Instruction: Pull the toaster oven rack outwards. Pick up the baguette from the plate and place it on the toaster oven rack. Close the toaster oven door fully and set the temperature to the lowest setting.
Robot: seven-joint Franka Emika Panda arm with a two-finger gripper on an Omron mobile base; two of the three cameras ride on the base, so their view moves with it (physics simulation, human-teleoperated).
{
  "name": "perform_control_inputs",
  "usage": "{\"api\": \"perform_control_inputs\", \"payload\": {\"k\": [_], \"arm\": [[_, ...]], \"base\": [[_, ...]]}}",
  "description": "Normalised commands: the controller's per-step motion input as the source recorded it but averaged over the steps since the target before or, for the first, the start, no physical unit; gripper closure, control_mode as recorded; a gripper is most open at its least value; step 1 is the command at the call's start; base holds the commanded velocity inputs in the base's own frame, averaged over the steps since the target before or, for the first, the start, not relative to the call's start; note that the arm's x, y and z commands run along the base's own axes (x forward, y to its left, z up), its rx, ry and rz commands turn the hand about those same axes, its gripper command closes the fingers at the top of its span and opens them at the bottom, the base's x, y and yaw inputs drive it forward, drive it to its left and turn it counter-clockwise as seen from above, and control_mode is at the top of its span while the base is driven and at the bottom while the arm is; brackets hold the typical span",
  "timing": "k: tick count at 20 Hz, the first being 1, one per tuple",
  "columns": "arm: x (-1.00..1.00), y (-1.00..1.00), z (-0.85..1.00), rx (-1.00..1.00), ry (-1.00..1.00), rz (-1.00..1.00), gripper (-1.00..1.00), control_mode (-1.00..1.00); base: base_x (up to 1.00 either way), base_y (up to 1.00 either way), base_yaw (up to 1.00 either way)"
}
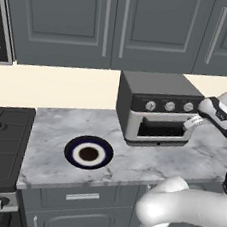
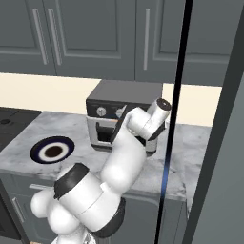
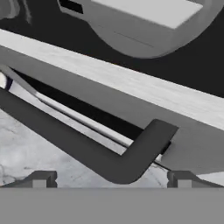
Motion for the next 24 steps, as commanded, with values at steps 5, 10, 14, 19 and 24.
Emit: {"api": "perform_control_inputs", "payload": {"k": [5,10,14,19,24], "arm": [[0.84,0.03,0.54,-0.01,0.03,-0.05,-1.00,-1.00],[0.90,0.00,0.44,0.00,0.01,-0.03,-1.00,-1.00],[0.79,0.00,0.46,0.00,0.00,-0.04,-1.00,-1.00],[0.28,-0.07,0.66,0.00,-0.04,-0.07,-1.00,-1.00],[0.00,-0.01,0.33,0.00,-0.31,-0.17,-1.00,-1.00]], "base": [[0.00,0.00,0.00],[0.00,0.00,0.00],[0.00,0.00,0.00],[0.00,0.00,0.00],[0.00,0.00,0.00]]}}
